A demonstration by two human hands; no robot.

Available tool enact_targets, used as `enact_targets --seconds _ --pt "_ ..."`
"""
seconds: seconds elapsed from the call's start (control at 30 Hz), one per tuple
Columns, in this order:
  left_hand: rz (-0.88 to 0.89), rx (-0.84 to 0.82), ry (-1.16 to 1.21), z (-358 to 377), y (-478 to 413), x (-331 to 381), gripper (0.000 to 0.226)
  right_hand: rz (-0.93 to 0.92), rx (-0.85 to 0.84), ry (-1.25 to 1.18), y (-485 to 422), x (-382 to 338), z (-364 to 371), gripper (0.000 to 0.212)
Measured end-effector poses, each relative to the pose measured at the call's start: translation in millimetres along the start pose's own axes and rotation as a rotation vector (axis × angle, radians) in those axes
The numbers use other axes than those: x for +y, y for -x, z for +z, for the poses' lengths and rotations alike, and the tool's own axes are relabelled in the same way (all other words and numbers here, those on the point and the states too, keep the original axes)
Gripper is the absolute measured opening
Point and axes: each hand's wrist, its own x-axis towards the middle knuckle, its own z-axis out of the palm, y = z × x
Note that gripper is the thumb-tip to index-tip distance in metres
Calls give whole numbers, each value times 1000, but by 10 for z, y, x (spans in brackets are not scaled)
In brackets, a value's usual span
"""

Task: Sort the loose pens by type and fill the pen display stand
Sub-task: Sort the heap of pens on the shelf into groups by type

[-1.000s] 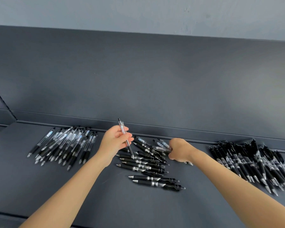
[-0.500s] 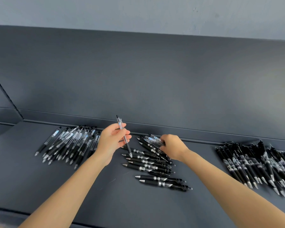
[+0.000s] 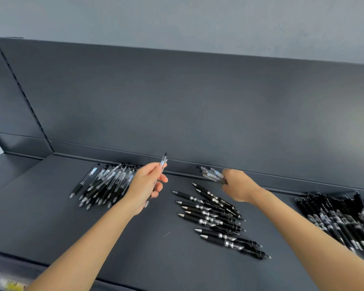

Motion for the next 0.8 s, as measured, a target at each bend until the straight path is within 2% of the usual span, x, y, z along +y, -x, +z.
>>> enact_targets --seconds 0.03,0.1,0.2,0.27,0.37,0.43,0.5,0.67,0.73,0.8 --pt "6 15 -33 -58 -20 -15 18 -4 21 -89 -9 -96 -24 14" --pt "27 43 -130 -182 -54 -36 18 -11 -3 -426 2 -360 -38 12" --pt "78 77 -279 -400 -83 -48 22 14 -163 -930 20 -786 28 15" --pt "94 114 -350 -594 -111 -67 27 38 -254 -1099 -18 -1041 139 15" --pt "93 149 -511 -914 -154 -111 22 104 -330 -1284 -145 -1403 288 19" --pt "86 146 -603 -1061 -180 -138 20 137 -343 -1349 -210 -1631 341 19" --pt "76 136 -661 -1174 -194 -144 27 175 -315 -1341 -297 -1837 392 22" --pt "70 98 -734 -1279 -261 -104 24 143 -184 -1066 -433 -2157 521 28" --pt "82 74 -747 -1288 -272 -112 42 101 -161 -1018 -426 -2194 530 37" --pt "112 56 -789 -1307 -281 -143 49 70 -128 -983 -411 -2183 504 43"
